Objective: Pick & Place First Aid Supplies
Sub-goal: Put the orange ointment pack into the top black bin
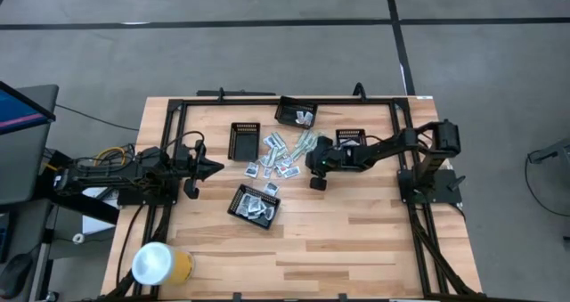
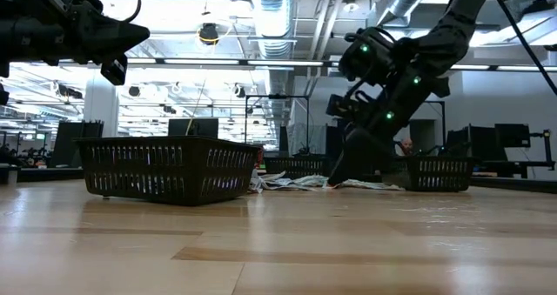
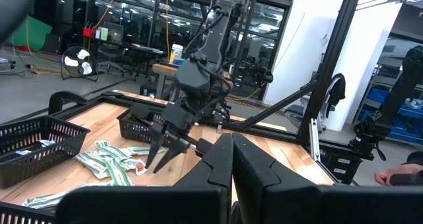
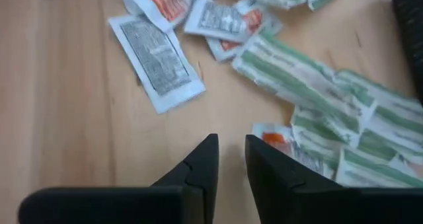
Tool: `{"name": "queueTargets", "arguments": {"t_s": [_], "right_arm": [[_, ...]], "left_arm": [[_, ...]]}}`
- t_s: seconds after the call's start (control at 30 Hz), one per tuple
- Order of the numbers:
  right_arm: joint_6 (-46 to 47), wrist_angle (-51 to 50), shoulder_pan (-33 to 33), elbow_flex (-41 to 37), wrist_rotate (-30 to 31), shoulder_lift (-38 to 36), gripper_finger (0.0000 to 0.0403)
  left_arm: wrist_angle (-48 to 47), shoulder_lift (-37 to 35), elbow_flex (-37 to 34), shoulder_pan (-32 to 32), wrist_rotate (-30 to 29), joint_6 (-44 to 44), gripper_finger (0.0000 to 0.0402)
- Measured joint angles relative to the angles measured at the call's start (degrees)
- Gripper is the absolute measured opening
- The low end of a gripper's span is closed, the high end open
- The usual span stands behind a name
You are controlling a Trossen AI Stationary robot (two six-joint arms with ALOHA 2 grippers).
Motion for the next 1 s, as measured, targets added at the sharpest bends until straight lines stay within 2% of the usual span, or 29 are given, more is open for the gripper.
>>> {"name": "queueTargets", "arguments": {"t_s": [0.37,0.5,0.7,0.83,1.0], "right_arm": [[0.0,-0.6,-0.2,0.0,3.4,-0.9,0.0153],[0.6,-2.2,-0.1,0.0,3.2,-0.1,0.0166],[2.0,-1.2,0.0,0.2,2.0,2.9,0.0151],[4.9,-1.0,0.7,0.2,0.2,4.8,0.0124],[5.6,-1.3,1.8,0.2,0.9,5.2,0.0081]], "left_arm": [[0.0,0.0,0.0,0.0,0.0,0.0,0.0008],[0.0,0.0,0.0,0.0,0.0,0.0,0.0008],[0.0,0.0,0.0,0.0,0.0,0.0,0.0008],[0.0,0.0,0.0,0.0,0.0,0.0,0.0008],[0.0,0.0,0.0,0.0,0.0,0.0,0.0008]]}}
